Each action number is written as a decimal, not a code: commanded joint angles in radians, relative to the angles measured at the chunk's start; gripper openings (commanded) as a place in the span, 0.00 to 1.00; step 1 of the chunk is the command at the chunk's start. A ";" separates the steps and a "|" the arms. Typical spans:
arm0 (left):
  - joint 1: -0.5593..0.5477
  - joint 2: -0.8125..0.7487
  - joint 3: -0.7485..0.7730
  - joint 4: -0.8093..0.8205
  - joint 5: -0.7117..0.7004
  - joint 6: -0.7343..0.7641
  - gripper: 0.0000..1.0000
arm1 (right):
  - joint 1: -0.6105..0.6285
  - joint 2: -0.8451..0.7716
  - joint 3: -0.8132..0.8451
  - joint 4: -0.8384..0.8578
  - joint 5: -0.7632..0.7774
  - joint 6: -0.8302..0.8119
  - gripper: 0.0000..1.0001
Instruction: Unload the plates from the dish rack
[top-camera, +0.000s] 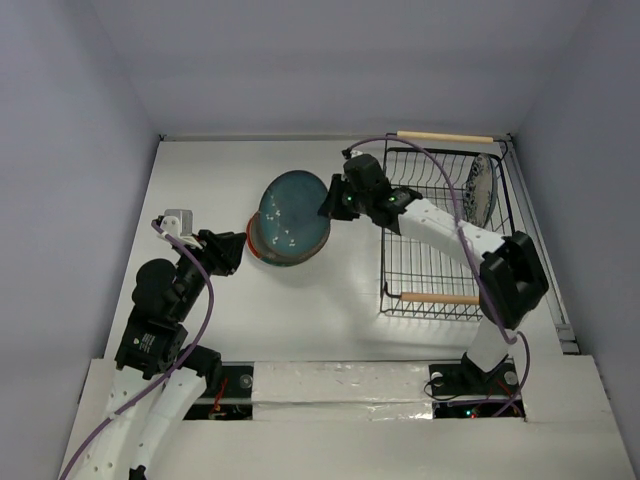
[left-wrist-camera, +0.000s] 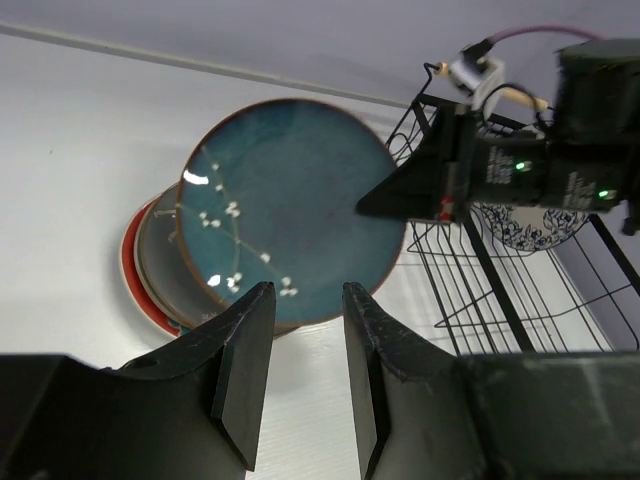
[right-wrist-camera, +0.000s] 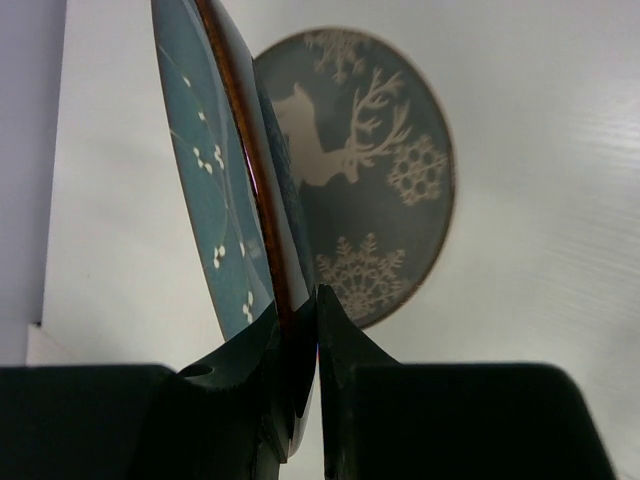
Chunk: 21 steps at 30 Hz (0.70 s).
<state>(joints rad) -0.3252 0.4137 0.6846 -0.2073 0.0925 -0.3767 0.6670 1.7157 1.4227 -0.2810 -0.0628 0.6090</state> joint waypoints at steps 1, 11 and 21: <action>-0.003 -0.012 0.007 0.036 0.000 -0.001 0.30 | 0.000 -0.018 0.028 0.359 -0.097 0.179 0.00; -0.003 -0.010 0.007 0.037 0.003 0.001 0.30 | 0.000 0.110 -0.047 0.464 -0.128 0.281 0.04; -0.003 -0.010 0.007 0.037 0.001 0.001 0.30 | 0.000 0.150 -0.091 0.453 -0.124 0.267 0.16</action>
<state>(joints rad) -0.3252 0.4107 0.6846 -0.2073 0.0925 -0.3767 0.6628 1.9049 1.3247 -0.0166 -0.1486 0.8543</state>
